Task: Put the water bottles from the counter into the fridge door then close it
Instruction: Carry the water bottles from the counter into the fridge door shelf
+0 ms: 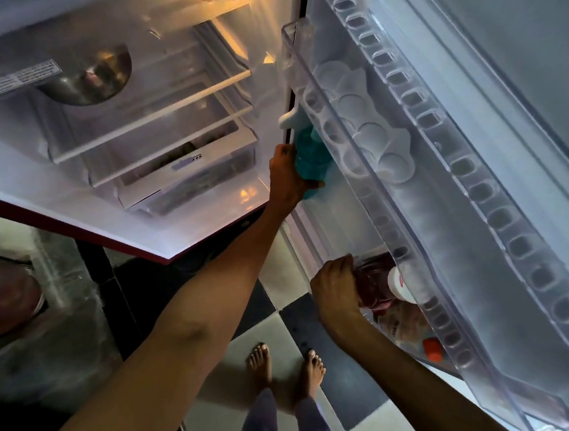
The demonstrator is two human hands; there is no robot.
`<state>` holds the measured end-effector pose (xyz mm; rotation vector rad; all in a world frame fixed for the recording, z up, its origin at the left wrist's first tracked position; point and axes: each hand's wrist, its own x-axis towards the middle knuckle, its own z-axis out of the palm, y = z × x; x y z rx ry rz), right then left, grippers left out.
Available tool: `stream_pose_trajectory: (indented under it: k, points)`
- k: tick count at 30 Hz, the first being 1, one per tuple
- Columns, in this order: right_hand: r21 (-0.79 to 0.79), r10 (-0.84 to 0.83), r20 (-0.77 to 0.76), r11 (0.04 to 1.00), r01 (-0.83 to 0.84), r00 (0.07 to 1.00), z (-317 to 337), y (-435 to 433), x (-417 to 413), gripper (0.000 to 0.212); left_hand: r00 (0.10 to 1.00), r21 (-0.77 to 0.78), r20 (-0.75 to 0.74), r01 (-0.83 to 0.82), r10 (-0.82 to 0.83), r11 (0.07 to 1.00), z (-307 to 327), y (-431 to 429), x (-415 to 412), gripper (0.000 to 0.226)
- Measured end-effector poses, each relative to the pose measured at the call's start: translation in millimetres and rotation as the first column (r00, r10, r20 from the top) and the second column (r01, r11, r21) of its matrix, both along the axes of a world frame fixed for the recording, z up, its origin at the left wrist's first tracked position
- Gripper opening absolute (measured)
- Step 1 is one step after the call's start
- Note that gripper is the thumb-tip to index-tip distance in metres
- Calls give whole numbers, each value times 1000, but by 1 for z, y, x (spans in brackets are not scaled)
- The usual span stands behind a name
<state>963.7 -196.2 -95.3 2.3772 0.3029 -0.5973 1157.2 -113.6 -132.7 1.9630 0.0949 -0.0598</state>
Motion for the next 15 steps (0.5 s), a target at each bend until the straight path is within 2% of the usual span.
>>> stream_pose_trajectory:
  k: [3, 6, 12, 14, 15]
  points:
    - [31, 4, 2, 1000, -4, 1000, -3, -1, -1, 40, 999, -28, -33, -34, 33, 999, -1, -3, -4, 71]
    - [12, -17, -14, 1000, 17, 1000, -2, -1, -1, 38, 999, -33, 12, -48, 48, 998, -8, -6, -5, 71]
    - [16, -2, -19, 1000, 2, 1000, -4, -6, -5, 35, 998, -19, 33, -52, 53, 998, -13, -7, -8, 102]
    - [70, -38, -8, 997, 38, 999, 6, -4, -5, 33, 1000, -53, 8, -21, 21, 998, -2, 0, -14, 105]
    - [148, -39, 25, 988, 35, 999, 13, -3, -4, 31, 1000, -59, -24, -19, 17, 998, 8, 5, -22, 101]
